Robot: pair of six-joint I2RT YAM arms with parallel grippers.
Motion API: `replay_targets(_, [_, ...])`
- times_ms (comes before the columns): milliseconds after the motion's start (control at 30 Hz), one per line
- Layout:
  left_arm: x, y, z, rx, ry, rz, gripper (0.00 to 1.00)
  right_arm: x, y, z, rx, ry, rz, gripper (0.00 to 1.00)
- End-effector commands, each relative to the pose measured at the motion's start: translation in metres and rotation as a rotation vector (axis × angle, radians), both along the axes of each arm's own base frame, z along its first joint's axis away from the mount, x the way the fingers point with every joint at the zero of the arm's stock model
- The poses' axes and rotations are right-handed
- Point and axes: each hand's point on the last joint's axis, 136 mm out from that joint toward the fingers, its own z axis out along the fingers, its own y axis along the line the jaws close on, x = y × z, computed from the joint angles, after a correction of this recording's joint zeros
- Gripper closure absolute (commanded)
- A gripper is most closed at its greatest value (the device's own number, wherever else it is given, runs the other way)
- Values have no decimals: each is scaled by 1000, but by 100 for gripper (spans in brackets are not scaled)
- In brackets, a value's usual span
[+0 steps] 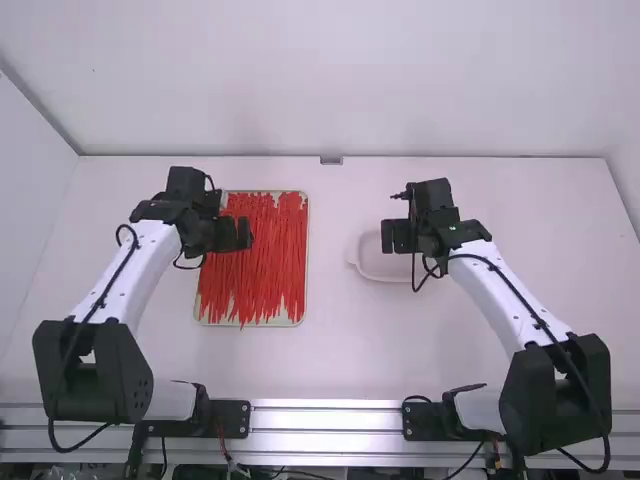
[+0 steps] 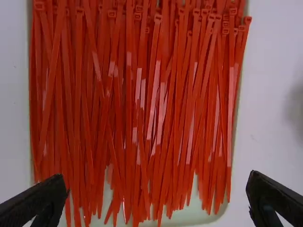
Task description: Fasten the cable tie
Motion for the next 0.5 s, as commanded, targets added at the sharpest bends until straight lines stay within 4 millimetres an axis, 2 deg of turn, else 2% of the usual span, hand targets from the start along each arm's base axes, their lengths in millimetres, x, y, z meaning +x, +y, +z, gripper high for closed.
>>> replay_targets(0, [12, 3, 16, -4, -40, 7, 1, 8, 1, 10, 4, -23, -3, 2])
replay_targets(267, [30, 6, 51, 26, -120, 20, 1, 7, 3, 9, 2, -20, 5, 2])
replay_targets(467, [39, 7, 62, 83, -83, 20, 1, 8, 3, 9, 1, -23, 4, 2])
